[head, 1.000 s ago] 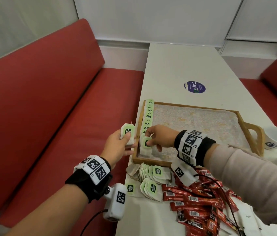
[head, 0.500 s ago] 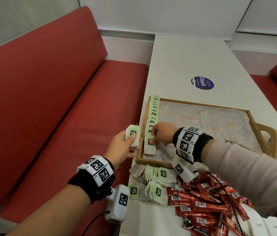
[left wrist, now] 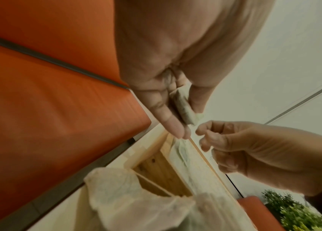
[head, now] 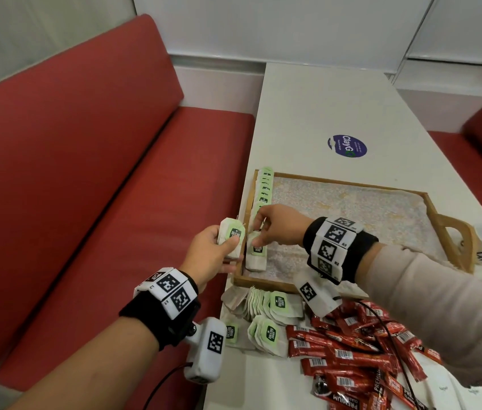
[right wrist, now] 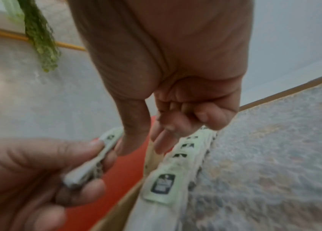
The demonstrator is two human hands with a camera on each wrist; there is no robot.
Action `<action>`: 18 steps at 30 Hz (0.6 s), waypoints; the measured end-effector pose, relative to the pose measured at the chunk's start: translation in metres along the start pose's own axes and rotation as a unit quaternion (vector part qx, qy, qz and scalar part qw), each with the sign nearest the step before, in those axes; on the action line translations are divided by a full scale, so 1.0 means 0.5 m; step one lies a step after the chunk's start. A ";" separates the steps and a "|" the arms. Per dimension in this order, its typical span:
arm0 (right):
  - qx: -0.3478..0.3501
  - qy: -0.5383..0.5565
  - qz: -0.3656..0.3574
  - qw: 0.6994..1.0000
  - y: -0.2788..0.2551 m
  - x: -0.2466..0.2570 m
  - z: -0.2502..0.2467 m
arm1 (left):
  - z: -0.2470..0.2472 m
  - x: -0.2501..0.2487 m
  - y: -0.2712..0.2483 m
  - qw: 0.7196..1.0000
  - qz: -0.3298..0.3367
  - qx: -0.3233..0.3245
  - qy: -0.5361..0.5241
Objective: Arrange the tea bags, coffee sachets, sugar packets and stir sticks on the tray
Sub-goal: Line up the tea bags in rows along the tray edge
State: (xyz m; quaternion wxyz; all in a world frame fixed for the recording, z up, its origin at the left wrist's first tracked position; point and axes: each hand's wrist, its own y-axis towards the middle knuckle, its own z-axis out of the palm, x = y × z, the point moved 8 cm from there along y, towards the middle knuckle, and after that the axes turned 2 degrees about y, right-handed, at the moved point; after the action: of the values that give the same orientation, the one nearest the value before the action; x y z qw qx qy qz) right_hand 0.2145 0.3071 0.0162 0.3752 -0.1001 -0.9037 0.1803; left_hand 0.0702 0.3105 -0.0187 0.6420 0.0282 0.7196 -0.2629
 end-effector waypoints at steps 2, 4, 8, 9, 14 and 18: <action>0.023 0.047 -0.024 0.998 -0.013 0.017 0.003 | 0.003 -0.005 -0.001 1.000 0.008 0.001 0.009; 0.011 0.051 -0.039 0.998 -0.019 0.027 0.002 | 0.009 -0.010 -0.004 1.000 0.015 0.010 0.012; -0.015 0.068 -0.043 0.997 -0.021 0.021 0.001 | 0.021 -0.015 -0.010 1.000 0.016 0.020 0.003; -0.017 0.081 -0.041 0.996 -0.020 0.017 0.002 | 0.018 -0.014 -0.011 1.000 0.013 0.013 0.001; -0.019 0.102 -0.026 0.994 -0.020 -0.002 0.003 | -0.008 -0.010 -0.015 1.000 0.000 -0.024 0.002; 0.021 0.045 -0.008 0.999 -0.021 -0.017 0.019 | -0.023 -0.012 -0.018 0.999 0.003 -0.041 -0.001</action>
State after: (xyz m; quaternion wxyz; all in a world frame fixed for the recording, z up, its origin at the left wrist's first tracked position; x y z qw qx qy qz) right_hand 0.2134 0.2924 0.0088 0.4193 -0.0924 -0.8825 0.1917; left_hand 0.0576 0.3093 -0.0095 0.6441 0.0040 0.7292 -0.2310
